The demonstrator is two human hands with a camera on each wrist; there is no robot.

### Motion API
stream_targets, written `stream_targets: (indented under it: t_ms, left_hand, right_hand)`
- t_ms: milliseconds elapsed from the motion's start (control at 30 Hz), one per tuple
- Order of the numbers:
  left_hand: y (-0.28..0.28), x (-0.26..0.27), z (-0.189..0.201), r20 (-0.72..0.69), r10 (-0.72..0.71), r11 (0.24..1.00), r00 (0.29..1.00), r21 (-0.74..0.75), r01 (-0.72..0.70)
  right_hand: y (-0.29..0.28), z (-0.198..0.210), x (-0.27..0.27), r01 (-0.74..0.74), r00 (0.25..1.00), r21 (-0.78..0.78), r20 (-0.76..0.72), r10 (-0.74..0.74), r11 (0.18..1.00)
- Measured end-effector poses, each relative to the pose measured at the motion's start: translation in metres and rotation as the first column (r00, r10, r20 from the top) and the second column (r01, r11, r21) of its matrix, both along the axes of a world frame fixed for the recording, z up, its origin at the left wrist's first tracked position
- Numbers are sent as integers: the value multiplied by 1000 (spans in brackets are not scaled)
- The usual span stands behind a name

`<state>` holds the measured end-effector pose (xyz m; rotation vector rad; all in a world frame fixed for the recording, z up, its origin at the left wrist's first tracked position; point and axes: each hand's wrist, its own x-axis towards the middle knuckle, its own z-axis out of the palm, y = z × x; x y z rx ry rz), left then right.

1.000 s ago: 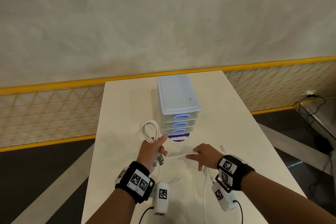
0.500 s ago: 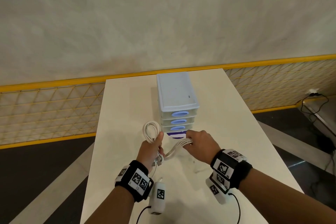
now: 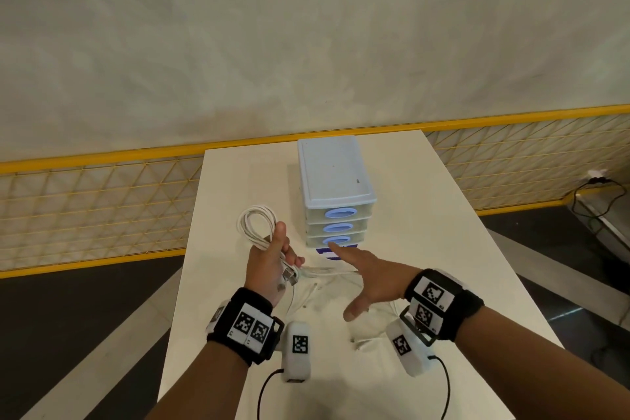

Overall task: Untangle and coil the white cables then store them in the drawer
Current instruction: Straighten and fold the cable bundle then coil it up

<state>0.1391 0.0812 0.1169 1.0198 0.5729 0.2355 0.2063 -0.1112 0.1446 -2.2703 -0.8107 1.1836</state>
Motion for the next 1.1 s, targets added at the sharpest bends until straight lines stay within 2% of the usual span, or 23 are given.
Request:
stream_targets:
  t_ms: [67,167,233,300,400,533,600,733,833,1000,1100]
  left_hand:
    - [1,1,4,15,18,999,1000,49,-19]
    - [-4,2,13,39,40,999,998,21,-41]
    - [-13,5,22,68,41,998,997,-42,-38]
    - [-21,7,30,96,32,996,995,-84,-24]
    - [-24,5,33,110,18,995,994,-97,-7]
    - [-15,4,34,84,25,997,996,-73,-18]
    - [-6,4,33,48,40,998,998,-44,-38]
    - [3,2,24,-26,68,998,997,-14,-68]
    - [2,1,14,-84,50,999,995,19,-49]
    - [8,1,2,-137,41,998,990,52,-34]
    - [12,1,-8,-197,11,993,980,121,14]
  right_hand:
    - [10,2,3,22,996,101,84,-31,995]
    - [33,-6,2,15,974,176,221,-54,984]
    - [49,-16,-7,-4,977,166,213,-32,986]
    - [62,-24,-13,64,972,257,205,-119,964]
    - [68,-26,-16,193,963,345,111,-244,918]
    - [65,-21,-16,197,978,305,10,-210,932]
    - [58,-22,-9,161,978,256,86,-188,953]
    - [40,-28,2,34,939,97,337,-65,995]
    - [31,-26,1,30,916,33,398,-41,999]
    - [20,-16,2,62,930,144,352,-109,988]
    - [18,0,-4,50,962,201,252,-101,978]
